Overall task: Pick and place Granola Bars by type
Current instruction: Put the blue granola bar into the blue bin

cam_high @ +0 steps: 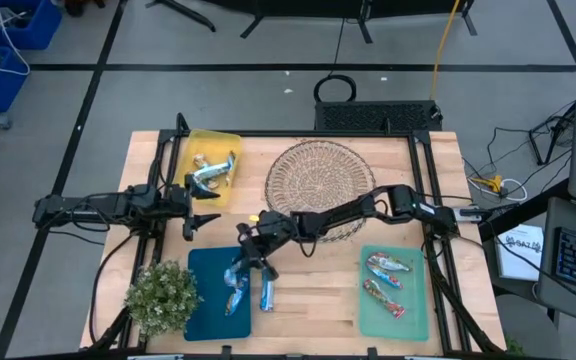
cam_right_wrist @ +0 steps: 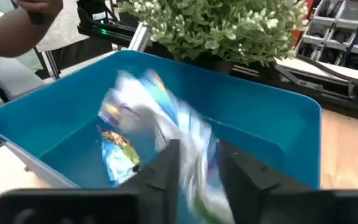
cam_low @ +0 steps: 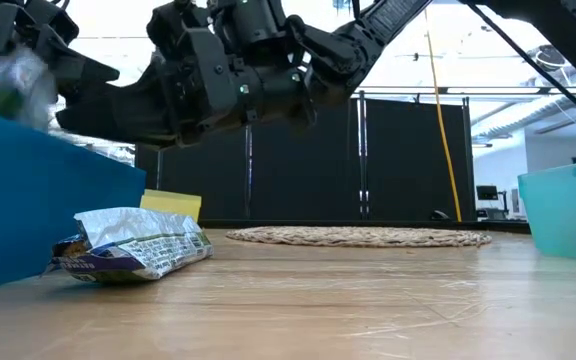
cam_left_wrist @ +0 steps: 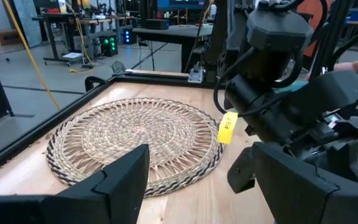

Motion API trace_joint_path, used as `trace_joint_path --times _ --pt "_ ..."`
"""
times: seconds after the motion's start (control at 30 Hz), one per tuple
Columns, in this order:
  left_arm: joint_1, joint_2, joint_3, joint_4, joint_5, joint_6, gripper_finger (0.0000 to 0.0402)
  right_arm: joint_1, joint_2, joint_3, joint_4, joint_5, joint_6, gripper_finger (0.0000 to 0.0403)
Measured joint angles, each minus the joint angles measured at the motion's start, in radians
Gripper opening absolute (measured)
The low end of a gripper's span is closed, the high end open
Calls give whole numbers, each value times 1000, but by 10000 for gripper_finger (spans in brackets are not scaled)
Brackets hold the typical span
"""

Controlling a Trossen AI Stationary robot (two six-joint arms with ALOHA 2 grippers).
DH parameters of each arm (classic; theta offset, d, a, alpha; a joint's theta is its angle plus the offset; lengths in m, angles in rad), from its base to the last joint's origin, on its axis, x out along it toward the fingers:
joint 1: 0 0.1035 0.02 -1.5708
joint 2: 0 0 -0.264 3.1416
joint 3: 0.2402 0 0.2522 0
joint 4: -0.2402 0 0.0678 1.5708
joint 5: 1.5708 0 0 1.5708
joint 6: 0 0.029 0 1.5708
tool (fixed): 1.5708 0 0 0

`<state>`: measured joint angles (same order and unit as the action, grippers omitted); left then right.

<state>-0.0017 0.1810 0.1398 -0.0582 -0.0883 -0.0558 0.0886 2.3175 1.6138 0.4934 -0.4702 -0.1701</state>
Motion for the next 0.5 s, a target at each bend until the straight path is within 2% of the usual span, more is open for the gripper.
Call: trace_joint_path --times 0.13,0.27,0.37,0.5 --pt "0 0 0 0 0 -2 282 5 -3 0 -26 1 -13 172" --pt "0 0 0 0 0 -2 282 22 -44 -2 -180 29 -110 223" --pt "0 1 0 -5 0 -2 282 46 -102 -1 -370 134 -224 237" --pt "0 2 0 -12 0 1 282 83 -157 -1 -590 268 -320 233"
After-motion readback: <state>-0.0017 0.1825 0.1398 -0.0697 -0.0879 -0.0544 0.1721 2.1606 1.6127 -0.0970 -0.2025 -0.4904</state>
